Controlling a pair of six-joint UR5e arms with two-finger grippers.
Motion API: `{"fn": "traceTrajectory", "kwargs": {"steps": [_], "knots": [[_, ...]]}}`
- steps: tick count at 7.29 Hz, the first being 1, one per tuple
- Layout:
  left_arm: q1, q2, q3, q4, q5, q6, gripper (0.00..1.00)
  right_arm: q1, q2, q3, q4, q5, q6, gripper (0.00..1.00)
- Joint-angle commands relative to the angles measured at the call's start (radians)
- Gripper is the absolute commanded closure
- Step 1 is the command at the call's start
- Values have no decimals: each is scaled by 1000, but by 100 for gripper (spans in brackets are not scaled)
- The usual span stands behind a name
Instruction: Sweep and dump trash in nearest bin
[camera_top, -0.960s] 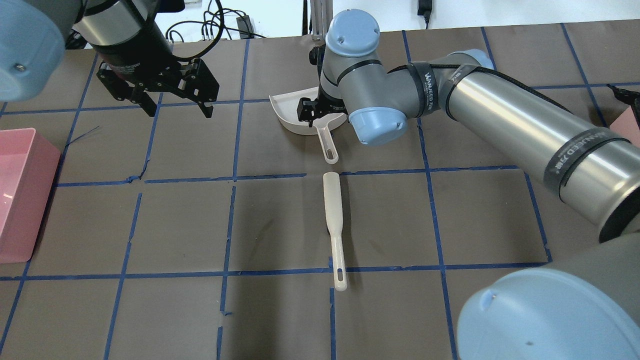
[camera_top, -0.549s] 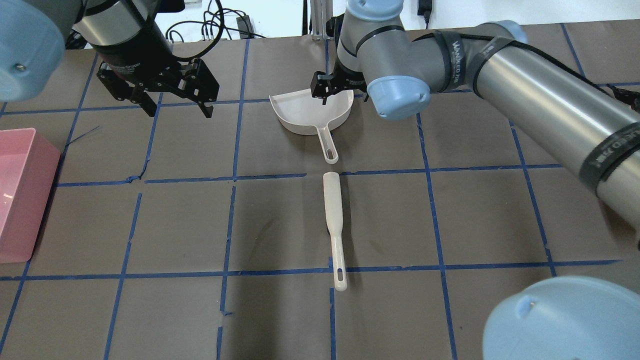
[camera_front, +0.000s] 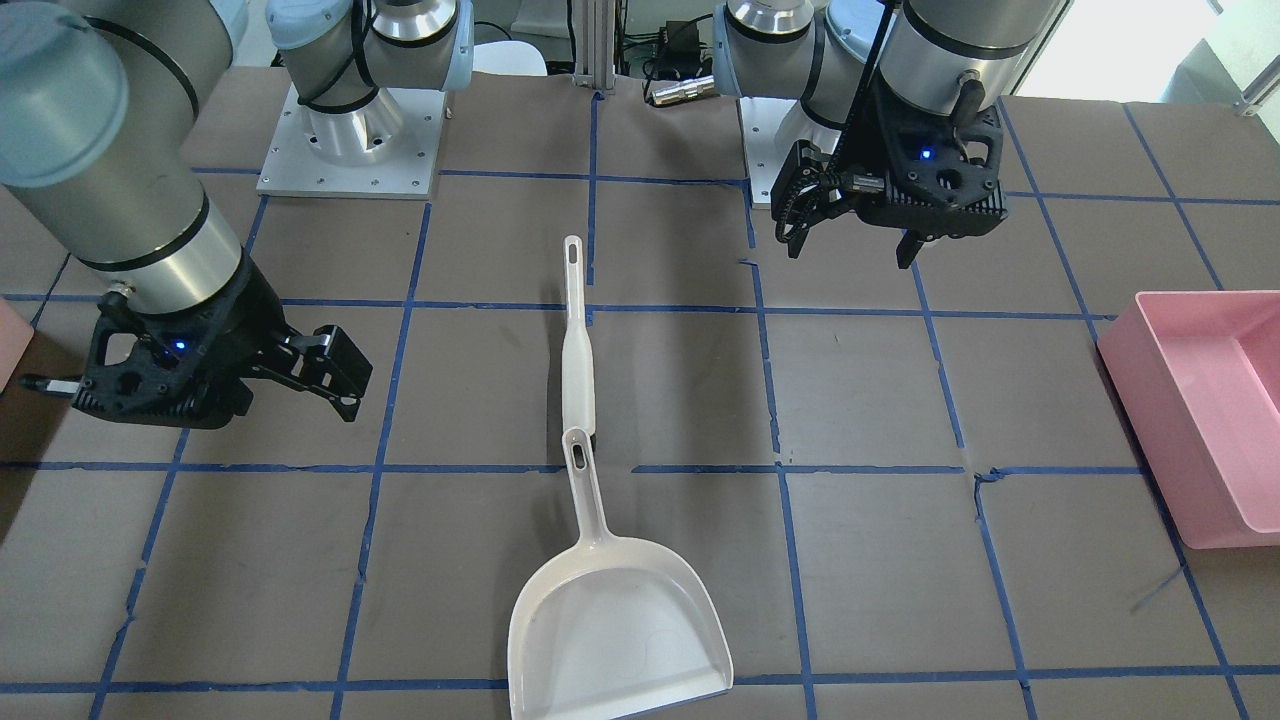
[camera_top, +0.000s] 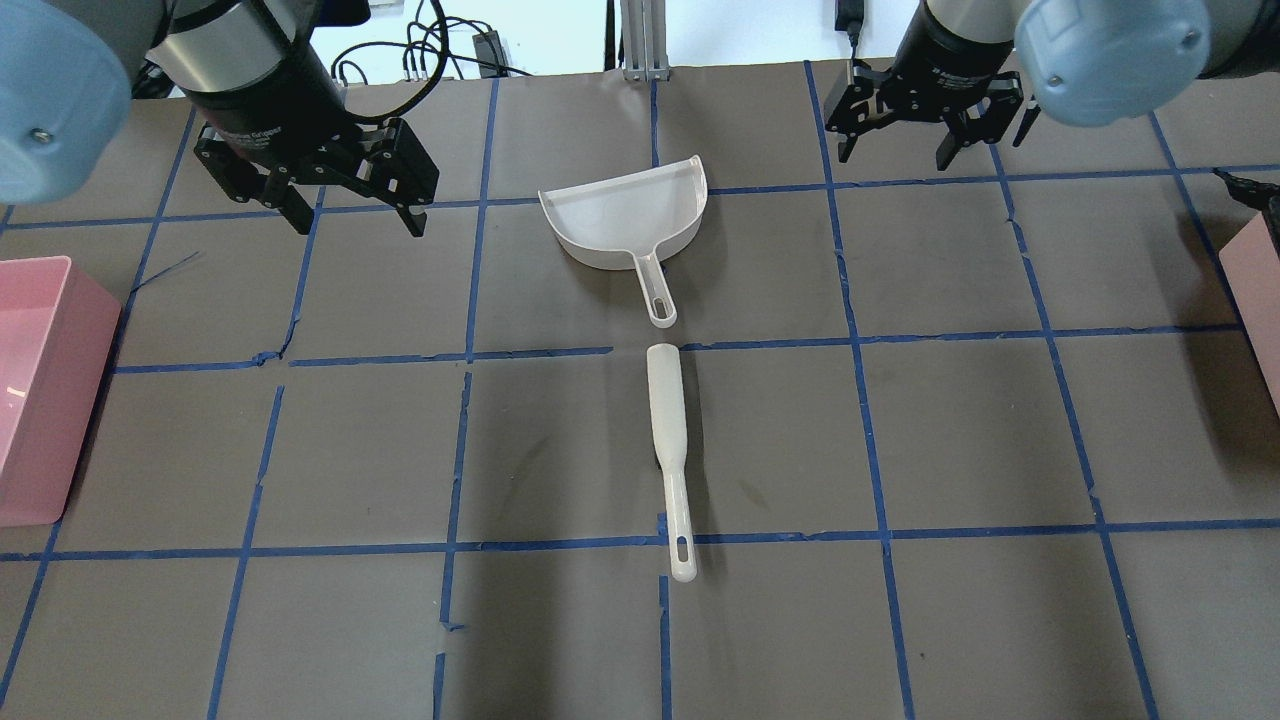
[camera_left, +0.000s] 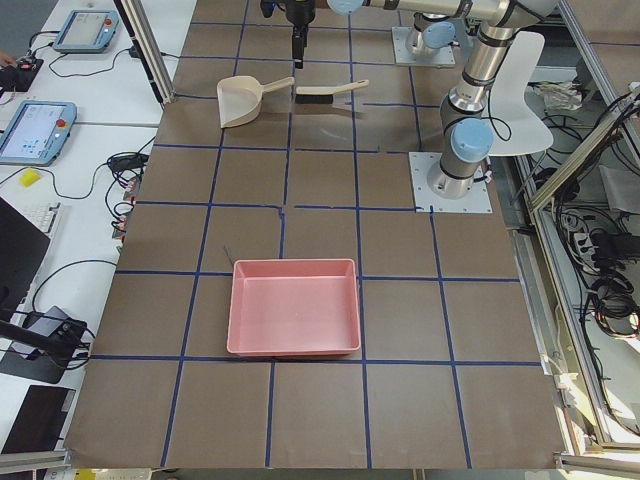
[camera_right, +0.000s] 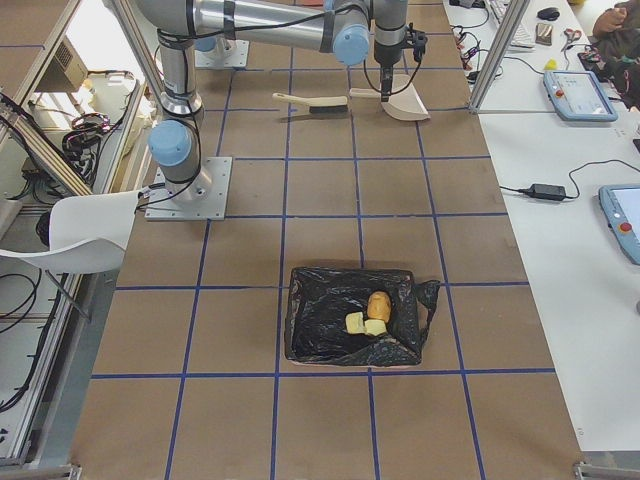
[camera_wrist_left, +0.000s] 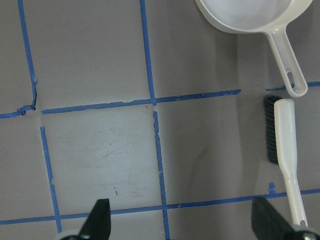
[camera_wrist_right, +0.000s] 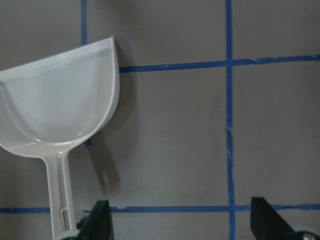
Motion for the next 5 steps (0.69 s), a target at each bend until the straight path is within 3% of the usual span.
{"fn": "traceTrajectory", "kwargs": {"steps": [1, 3, 5], "knots": [[1, 0, 0, 0, -1, 0, 0, -12, -18, 12, 35, -5, -4, 0], [1, 0, 0, 0, -1, 0, 0, -12, -35, 15, 34, -61, 6, 0], [1, 0, 0, 0, -1, 0, 0, -10, -36, 23, 32, -51, 8, 0]]}}
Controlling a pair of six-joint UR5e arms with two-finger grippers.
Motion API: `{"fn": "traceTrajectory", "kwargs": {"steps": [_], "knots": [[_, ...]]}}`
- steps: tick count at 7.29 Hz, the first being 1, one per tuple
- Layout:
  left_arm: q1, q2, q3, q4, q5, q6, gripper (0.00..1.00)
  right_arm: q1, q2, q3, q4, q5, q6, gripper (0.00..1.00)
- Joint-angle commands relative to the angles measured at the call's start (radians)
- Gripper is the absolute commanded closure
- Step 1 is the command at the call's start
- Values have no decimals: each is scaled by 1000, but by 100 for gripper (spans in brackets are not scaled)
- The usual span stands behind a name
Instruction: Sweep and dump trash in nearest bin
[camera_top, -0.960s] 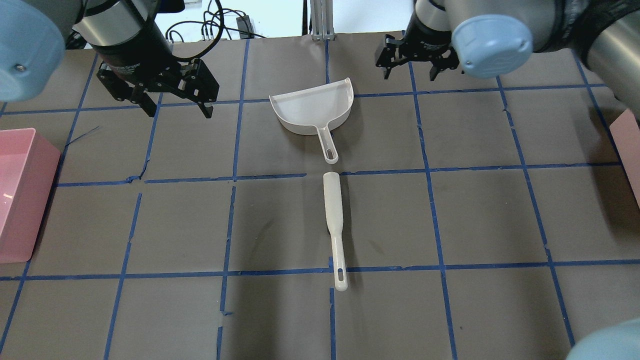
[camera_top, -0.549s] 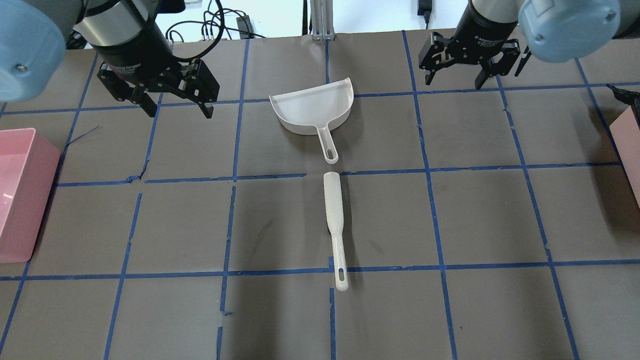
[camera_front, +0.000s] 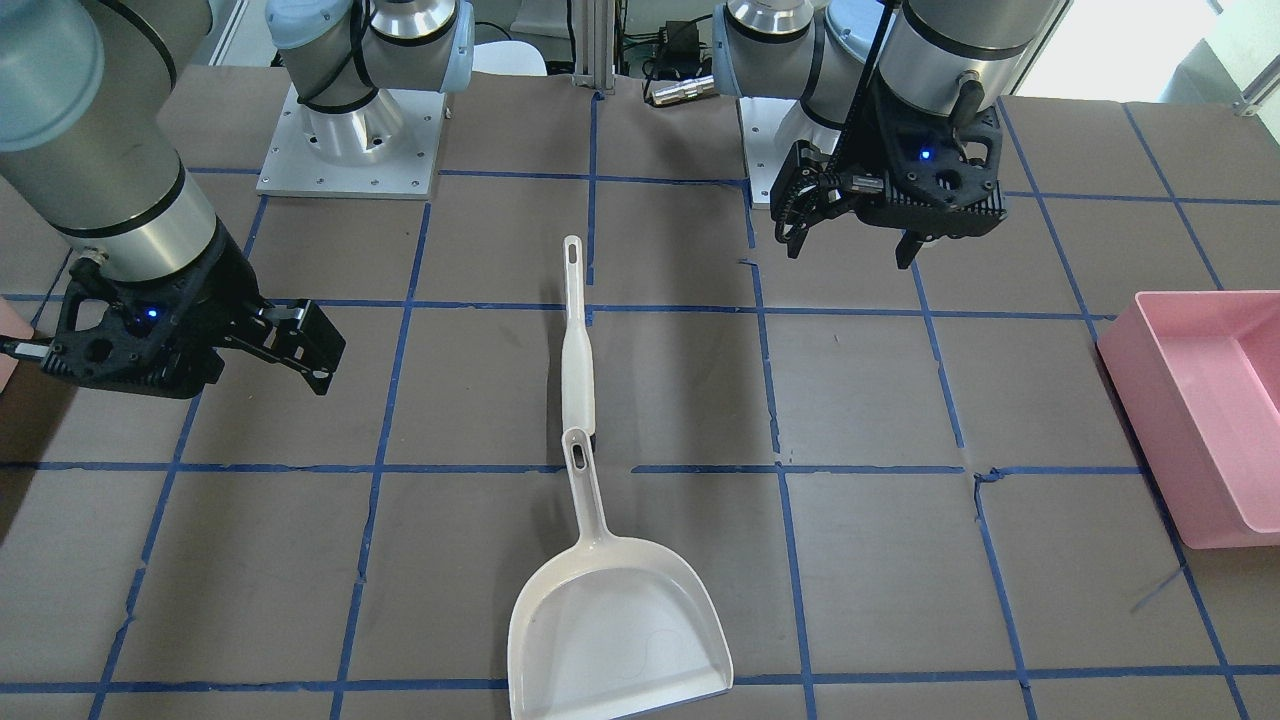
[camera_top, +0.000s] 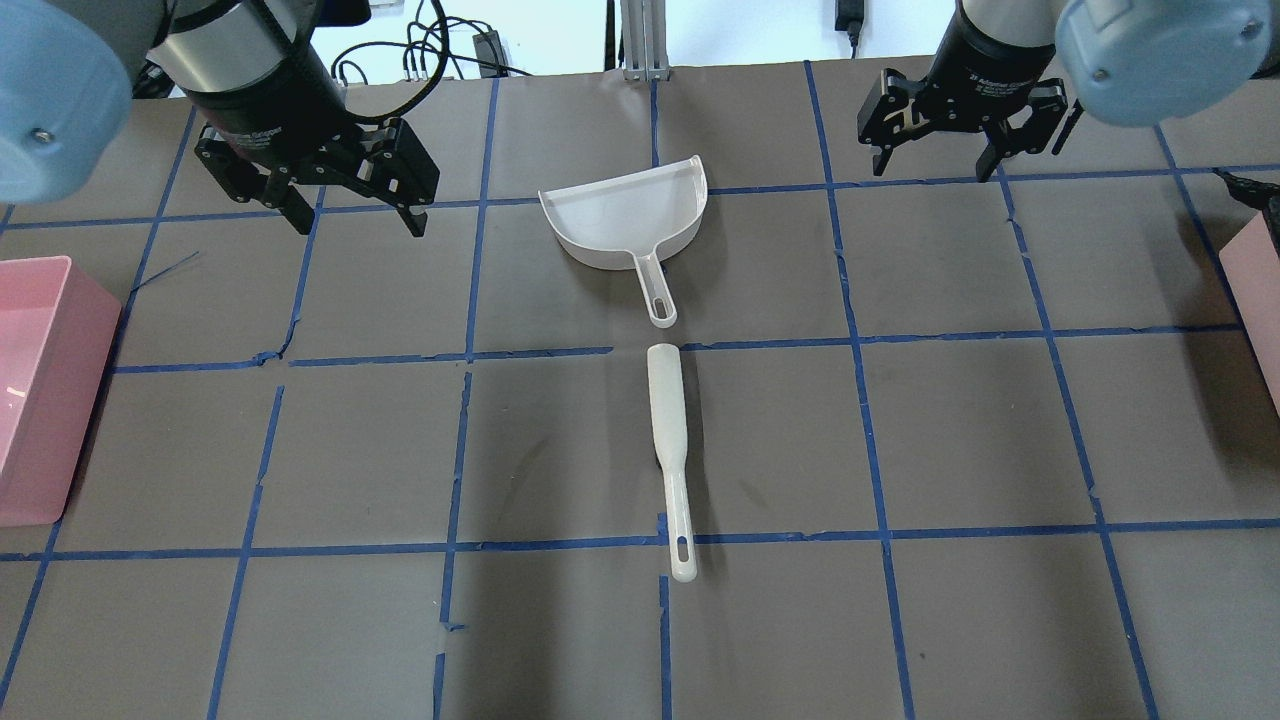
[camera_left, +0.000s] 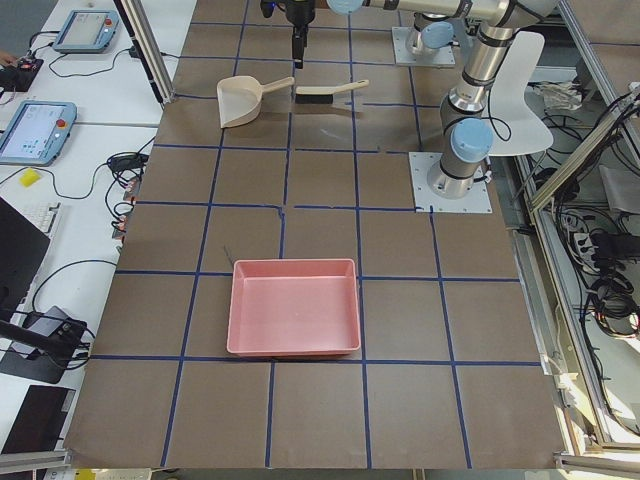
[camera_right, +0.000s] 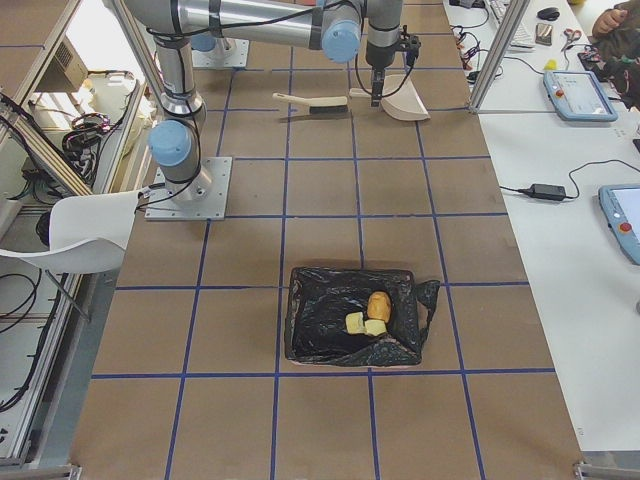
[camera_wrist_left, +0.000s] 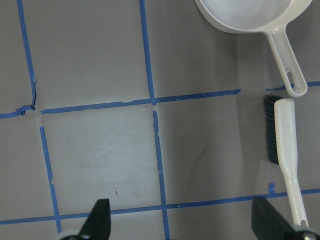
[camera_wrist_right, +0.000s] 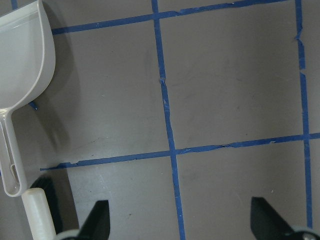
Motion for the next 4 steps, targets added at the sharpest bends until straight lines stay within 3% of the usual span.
{"fn": "traceTrajectory", "kwargs": {"steps": [1, 4], "knots": [[1, 0, 0, 0, 0, 0, 0, 1, -6, 5, -2, 0, 3, 0], [1, 0, 0, 0, 0, 0, 0, 11, -43, 15, 6, 9, 0, 0]]}}
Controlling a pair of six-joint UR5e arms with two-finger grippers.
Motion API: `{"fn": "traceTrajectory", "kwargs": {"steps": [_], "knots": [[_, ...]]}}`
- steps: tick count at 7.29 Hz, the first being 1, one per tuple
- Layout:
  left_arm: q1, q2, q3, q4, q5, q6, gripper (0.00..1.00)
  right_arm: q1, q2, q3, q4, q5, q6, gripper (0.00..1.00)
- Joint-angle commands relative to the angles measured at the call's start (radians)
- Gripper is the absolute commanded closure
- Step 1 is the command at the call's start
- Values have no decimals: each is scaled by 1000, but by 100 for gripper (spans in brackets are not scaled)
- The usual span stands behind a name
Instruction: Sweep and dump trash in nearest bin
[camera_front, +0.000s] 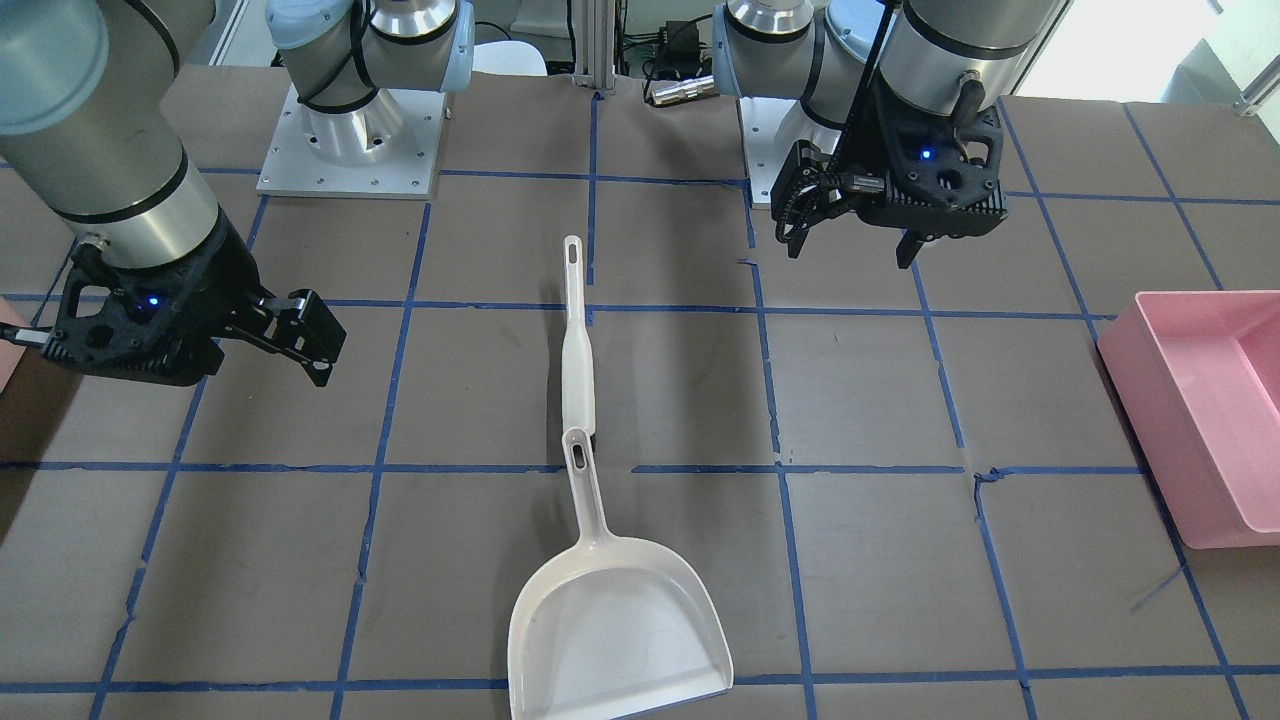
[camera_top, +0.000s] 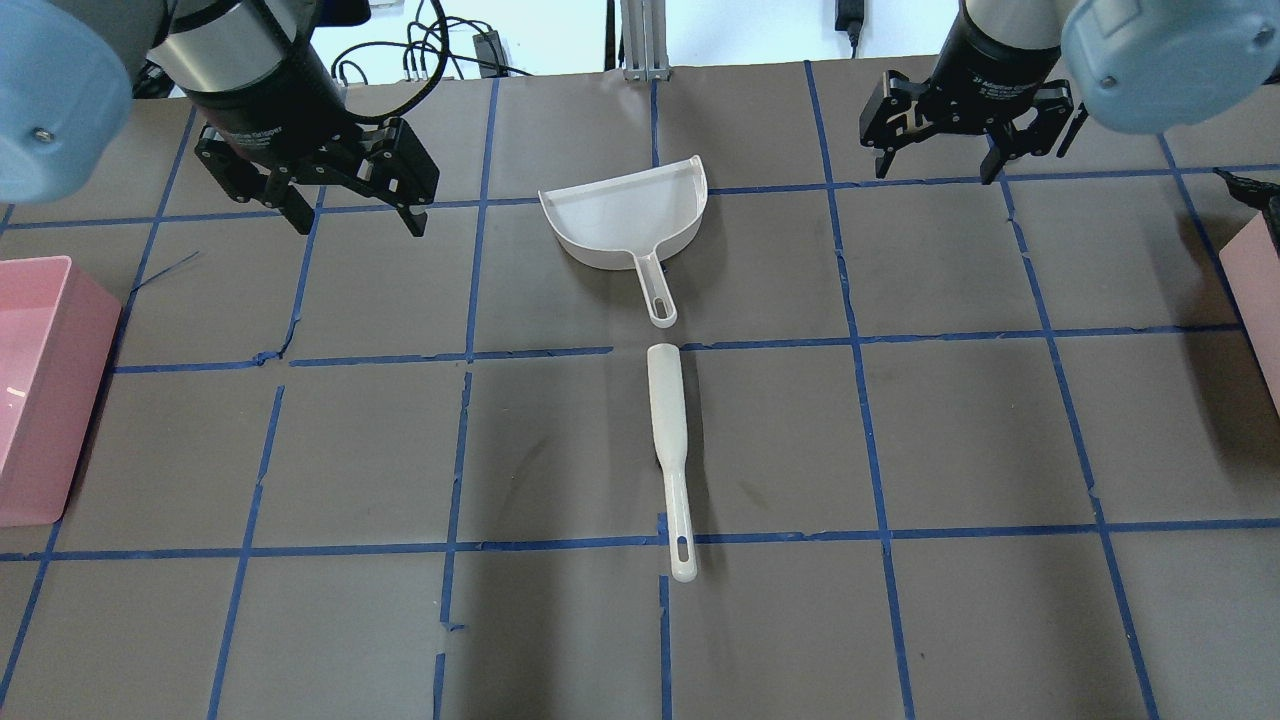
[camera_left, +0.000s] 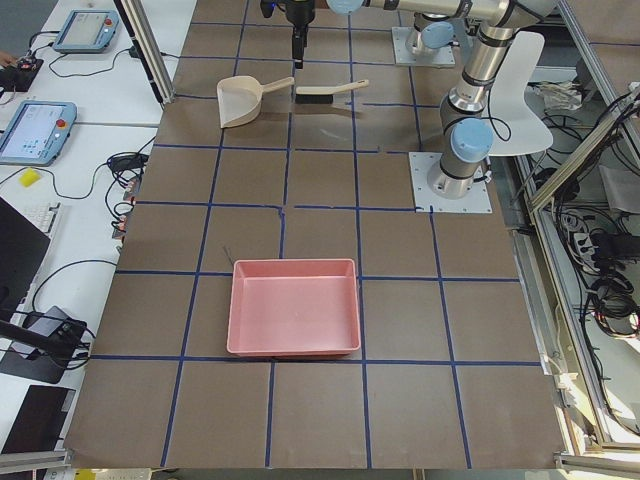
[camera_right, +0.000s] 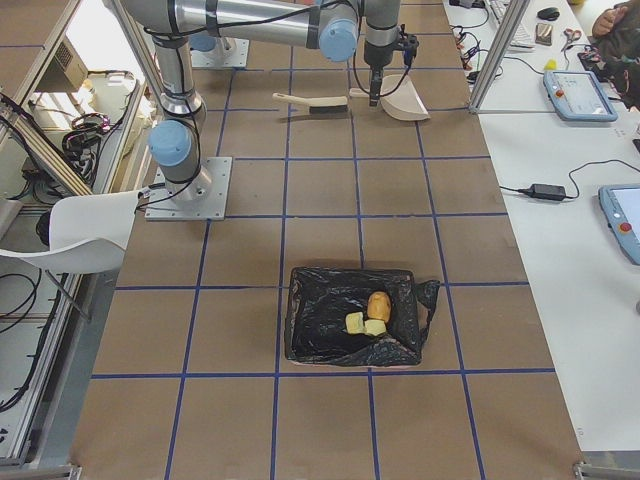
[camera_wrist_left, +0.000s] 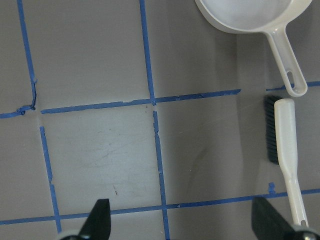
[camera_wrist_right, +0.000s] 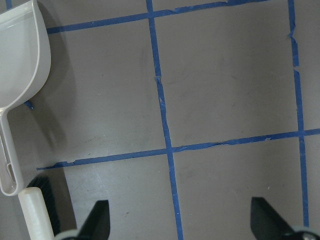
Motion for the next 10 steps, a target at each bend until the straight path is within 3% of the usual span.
{"fn": "traceTrajectory", "kwargs": {"steps": [1, 6, 10], "knots": [[-1, 0, 0, 0, 2, 0, 0, 27, -16, 12, -2, 9, 1, 0], [0, 0, 0, 0, 0, 0, 0, 73, -15, 14, -7, 0, -10, 0], [0, 2, -2, 0, 0, 0, 0, 73, -15, 23, 1, -5, -152, 0]]}}
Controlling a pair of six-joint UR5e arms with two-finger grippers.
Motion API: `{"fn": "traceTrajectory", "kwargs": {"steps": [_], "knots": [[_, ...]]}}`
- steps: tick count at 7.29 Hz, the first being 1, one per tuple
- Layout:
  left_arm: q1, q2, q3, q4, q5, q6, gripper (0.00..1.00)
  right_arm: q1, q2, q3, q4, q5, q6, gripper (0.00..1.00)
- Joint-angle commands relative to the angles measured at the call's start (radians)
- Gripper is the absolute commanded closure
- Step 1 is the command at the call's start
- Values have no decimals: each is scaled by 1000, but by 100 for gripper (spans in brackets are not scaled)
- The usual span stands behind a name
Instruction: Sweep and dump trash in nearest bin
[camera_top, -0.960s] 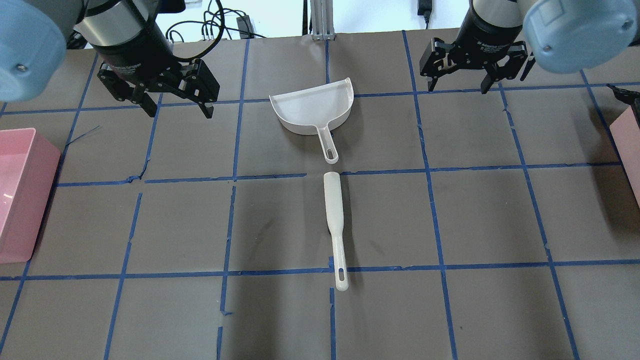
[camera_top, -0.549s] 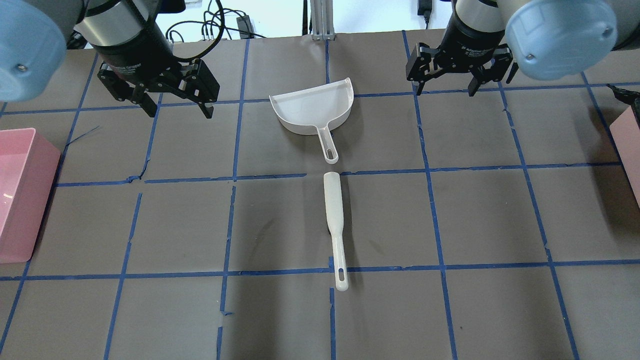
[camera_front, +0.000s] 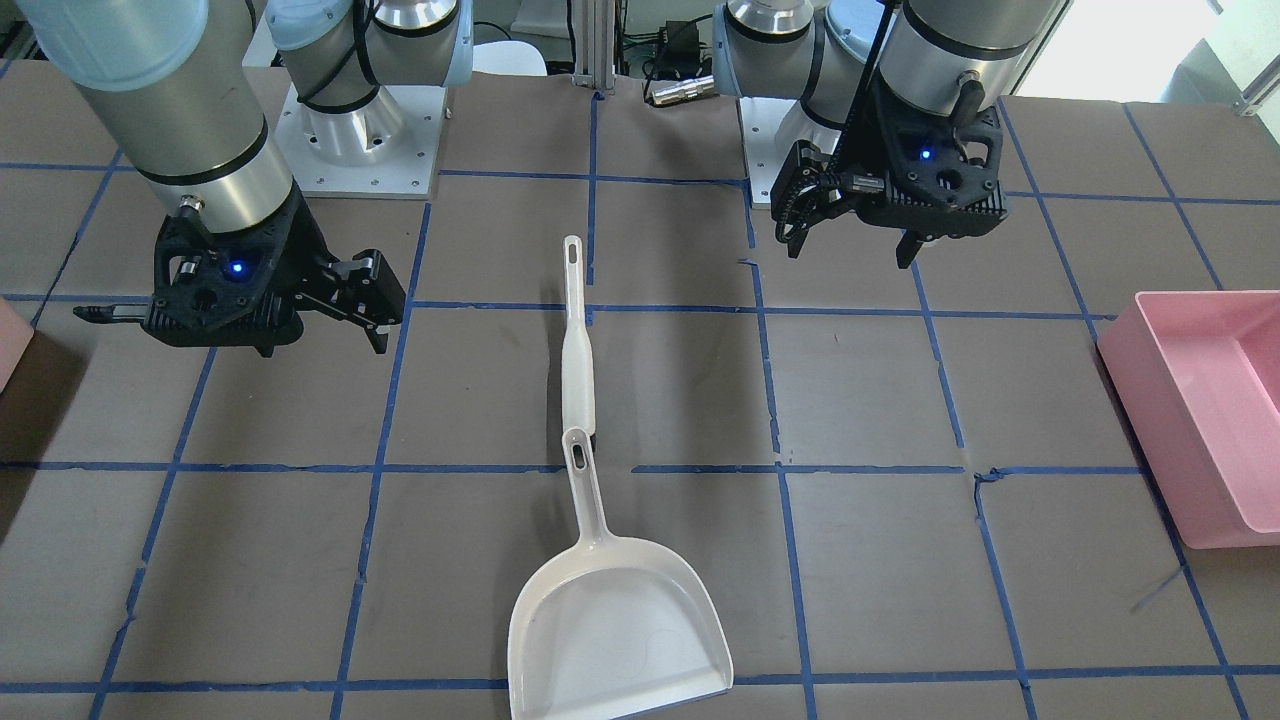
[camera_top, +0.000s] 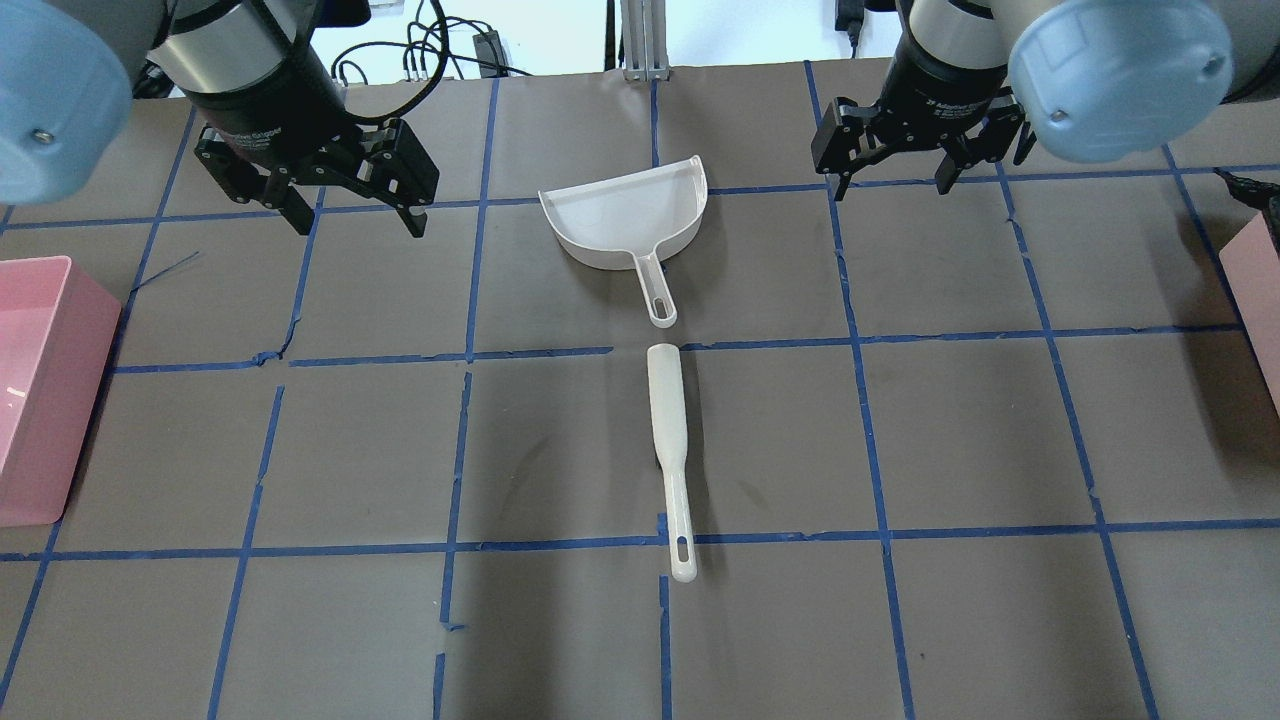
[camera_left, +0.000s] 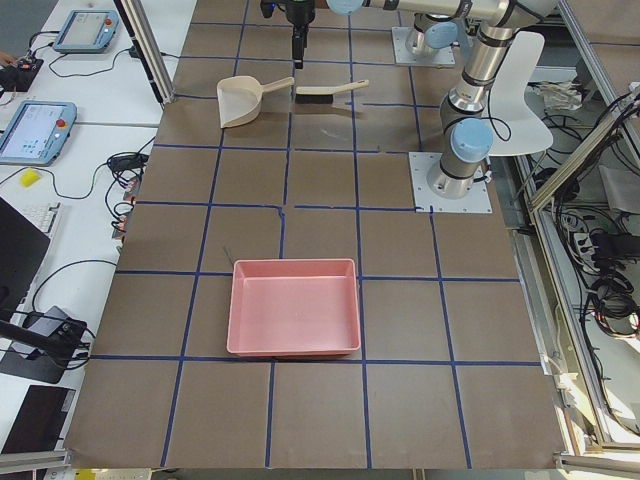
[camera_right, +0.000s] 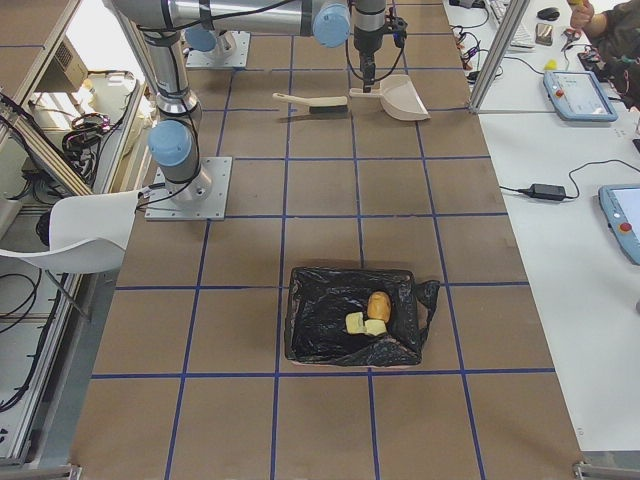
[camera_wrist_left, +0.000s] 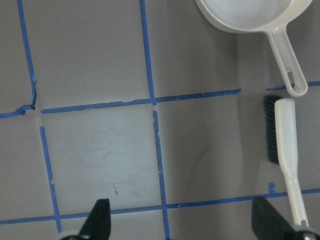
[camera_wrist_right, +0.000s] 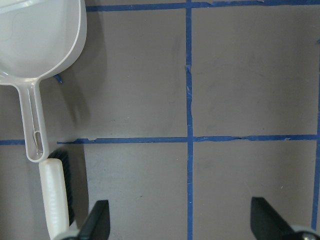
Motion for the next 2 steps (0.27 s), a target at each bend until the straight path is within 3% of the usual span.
{"fn": "traceTrajectory", "kwargs": {"steps": [1, 2], "knots": [[-2, 1, 0, 0, 0, 0, 0, 0, 1, 28, 1, -1, -65, 0], [0, 1, 0, 0, 0, 0, 0, -2, 1, 34, -1, -1, -64, 0]]}}
